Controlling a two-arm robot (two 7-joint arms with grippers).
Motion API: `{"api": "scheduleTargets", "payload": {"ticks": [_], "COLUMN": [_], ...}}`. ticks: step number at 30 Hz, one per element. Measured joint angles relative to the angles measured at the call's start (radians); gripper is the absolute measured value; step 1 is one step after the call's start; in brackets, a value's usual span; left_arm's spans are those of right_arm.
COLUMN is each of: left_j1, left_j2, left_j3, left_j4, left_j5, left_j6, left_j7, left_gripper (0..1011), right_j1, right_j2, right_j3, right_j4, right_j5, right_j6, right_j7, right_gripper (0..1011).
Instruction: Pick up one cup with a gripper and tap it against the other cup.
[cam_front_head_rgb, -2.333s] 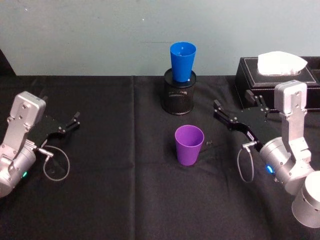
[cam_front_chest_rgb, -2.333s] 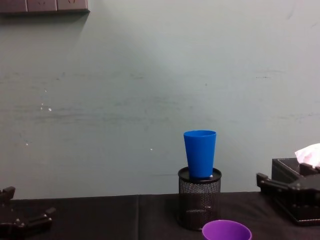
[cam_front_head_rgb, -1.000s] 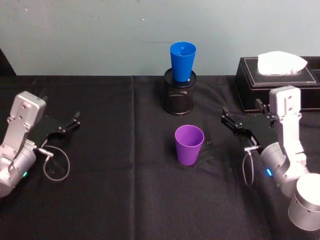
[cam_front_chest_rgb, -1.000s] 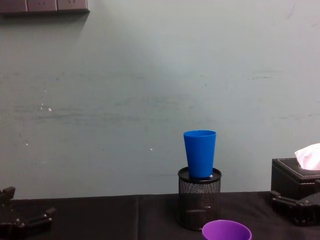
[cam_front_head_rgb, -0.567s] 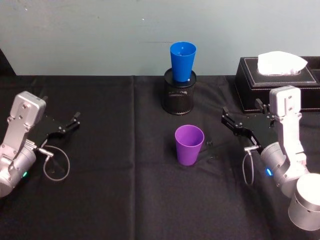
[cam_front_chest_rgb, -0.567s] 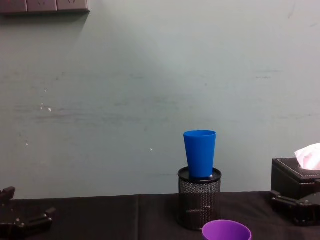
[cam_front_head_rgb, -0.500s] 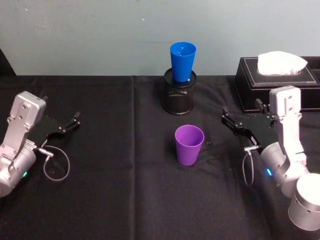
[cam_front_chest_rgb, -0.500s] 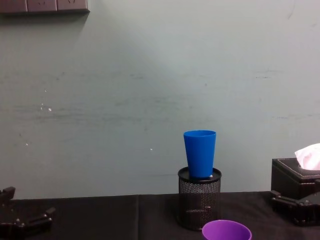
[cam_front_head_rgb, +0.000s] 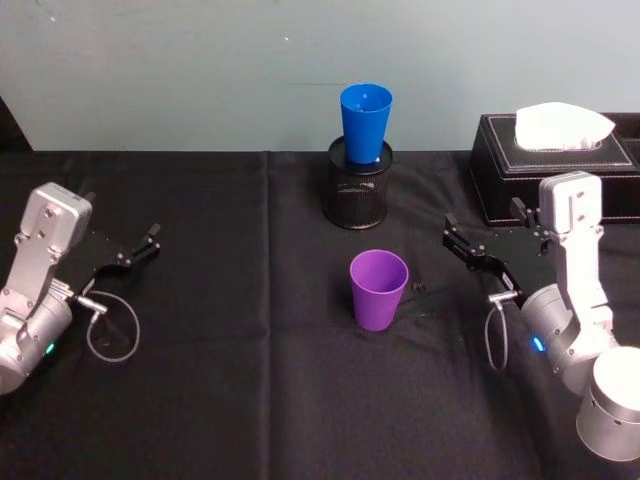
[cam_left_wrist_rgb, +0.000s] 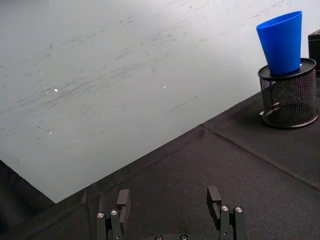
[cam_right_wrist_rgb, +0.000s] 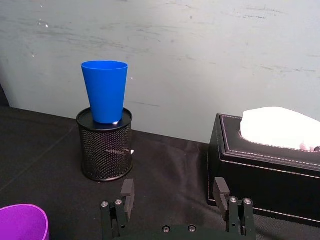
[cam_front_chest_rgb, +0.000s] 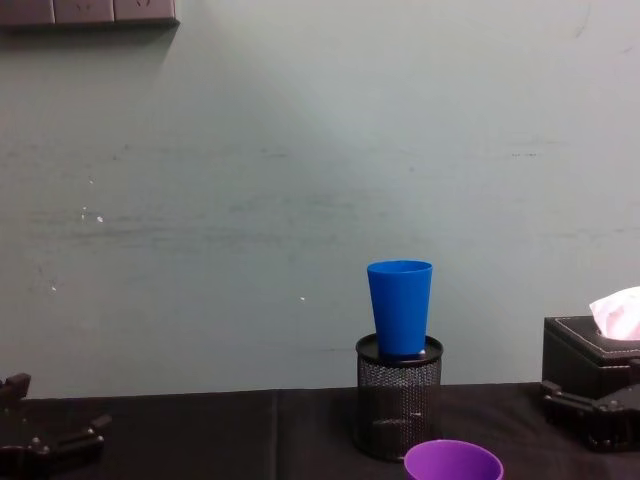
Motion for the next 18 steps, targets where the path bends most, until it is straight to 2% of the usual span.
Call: {"api": "scheduleTargets", "payload": {"ticks": [18], "left_j1": [0.000], "left_j2": [0.000], "left_j3": [0.000], "left_j4": [0.000], "left_j5": [0.000], "left_j6": [0.000], "left_j7": [0.000], "left_gripper": [1005], "right_j1": [0.000], "right_j2": [0.000], "right_j3": [0.000], "right_j4": [0.000], "right_j5": [0.000], "right_j6": [0.000], "right_j7": [0.000], "right_gripper": [1003]}}
